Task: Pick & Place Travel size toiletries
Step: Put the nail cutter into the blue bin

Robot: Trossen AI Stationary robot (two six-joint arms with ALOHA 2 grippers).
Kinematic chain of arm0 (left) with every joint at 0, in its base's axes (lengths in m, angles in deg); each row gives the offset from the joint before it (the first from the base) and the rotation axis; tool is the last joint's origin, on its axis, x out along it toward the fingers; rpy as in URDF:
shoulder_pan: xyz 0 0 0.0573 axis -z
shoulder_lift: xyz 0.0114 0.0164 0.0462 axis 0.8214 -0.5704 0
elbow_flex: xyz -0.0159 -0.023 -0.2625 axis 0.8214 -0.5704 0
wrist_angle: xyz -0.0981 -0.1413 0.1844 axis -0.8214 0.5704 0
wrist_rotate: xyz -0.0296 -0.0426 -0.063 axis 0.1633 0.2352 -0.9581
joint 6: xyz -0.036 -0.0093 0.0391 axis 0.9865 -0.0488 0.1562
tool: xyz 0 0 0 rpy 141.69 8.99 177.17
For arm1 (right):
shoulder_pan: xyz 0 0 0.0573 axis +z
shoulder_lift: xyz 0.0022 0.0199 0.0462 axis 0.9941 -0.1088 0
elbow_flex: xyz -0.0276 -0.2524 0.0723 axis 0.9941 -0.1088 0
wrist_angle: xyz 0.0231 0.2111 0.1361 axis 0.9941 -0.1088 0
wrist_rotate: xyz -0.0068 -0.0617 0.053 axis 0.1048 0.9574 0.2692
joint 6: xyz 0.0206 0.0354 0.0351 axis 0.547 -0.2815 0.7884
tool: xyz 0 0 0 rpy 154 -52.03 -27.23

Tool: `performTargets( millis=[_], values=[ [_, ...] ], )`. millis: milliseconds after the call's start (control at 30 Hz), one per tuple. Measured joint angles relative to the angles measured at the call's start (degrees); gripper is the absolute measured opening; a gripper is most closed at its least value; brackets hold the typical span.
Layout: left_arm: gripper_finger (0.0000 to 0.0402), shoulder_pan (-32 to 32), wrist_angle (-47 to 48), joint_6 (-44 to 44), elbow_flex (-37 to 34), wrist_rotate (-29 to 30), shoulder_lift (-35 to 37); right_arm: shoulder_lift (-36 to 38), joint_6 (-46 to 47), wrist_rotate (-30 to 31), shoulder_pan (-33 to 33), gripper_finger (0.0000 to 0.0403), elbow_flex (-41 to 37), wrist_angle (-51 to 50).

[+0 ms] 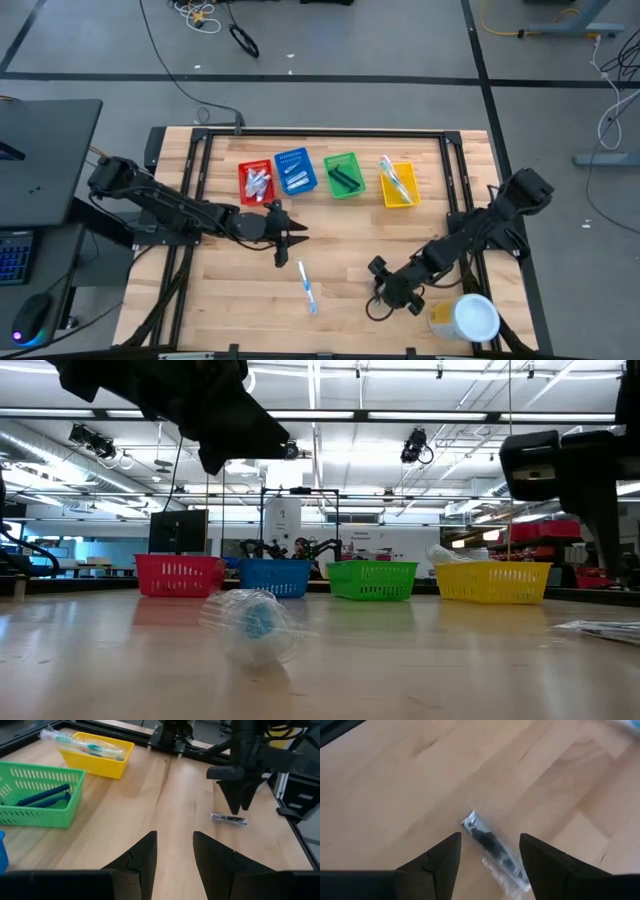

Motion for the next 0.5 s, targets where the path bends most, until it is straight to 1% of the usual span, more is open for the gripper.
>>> performTargets(
  millis=[100,267,400,500],
  values=[
    [0.0133,0.0,-0.27,0.02,0.0,0.01,0.0,-0.68,-2.22,-0.17,-0.27,0.0211,0.0,0.72],
    [0.0133,-0.11,-1.5,0.02,0.02,-0.21,0.0,-5.04,-2.77,-0.2,-1.12,0.0211,0.01,3.0],
    [0.0133,-0.11,-2.13,-0.02,0.04,-1.47,0.0,-8.2,-5.53,-0.68,-1.67,0.021,0.17,4.4],
    [0.0133,-0.09,-1.94,0.01,0.02,-1.51,0.0,-8.78,-6.34,0.05,-1.88,0.0205,0.24,5.27]
  ],
)
